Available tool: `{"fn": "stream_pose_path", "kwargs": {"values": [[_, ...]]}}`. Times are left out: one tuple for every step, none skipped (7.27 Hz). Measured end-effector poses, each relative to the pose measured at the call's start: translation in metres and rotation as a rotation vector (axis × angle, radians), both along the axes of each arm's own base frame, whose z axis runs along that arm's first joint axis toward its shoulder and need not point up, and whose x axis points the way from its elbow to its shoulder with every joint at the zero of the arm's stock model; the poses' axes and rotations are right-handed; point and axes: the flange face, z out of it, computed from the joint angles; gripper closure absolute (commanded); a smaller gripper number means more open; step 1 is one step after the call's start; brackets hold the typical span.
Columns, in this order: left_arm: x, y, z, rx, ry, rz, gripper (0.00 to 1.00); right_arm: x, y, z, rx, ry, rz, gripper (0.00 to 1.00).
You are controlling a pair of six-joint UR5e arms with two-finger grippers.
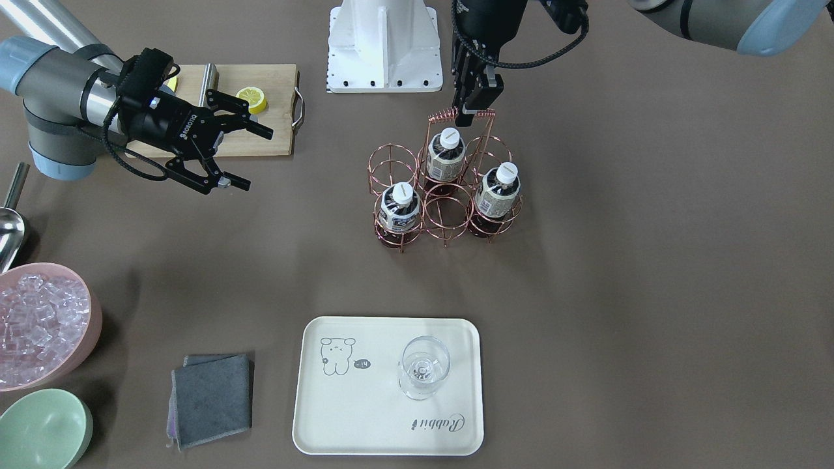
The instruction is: Take tea from basket to plate
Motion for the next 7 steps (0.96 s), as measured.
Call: {"fn": "stream_pose_path", "kwargs": {"values": [[0.007,-0.002,-0.006,0.004,-0.004,-0.013,1.0,0.0,0.0,0.0,0.0,0.0,0.0,0.0],[0.009,-0.003,-0.01,0.008,-0.005,-0.02,1.0,0.0,0.0,0.001,0.0,0.0,0.0,0.0],[0.01,-0.003,-0.012,0.01,-0.003,-0.024,1.0,0.0,0.001,0.0,0.001,-0.001,-0.001,0.0],[0.008,-0.003,-0.015,0.013,0.001,-0.028,1.0,-0.002,0.0,-0.002,0.001,-0.002,-0.002,0.0],[0.008,-0.003,-0.015,0.013,0.002,-0.028,1.0,-0.007,0.0,-0.004,0.002,-0.003,-0.007,0.0],[0.008,-0.003,-0.015,0.013,0.002,-0.028,1.0,-0.019,0.0,-0.009,-0.001,-0.008,-0.01,0.0],[0.008,-0.003,-0.016,0.014,0.003,-0.027,1.0,-0.03,0.0,-0.013,-0.003,-0.013,-0.01,0.0]]}}
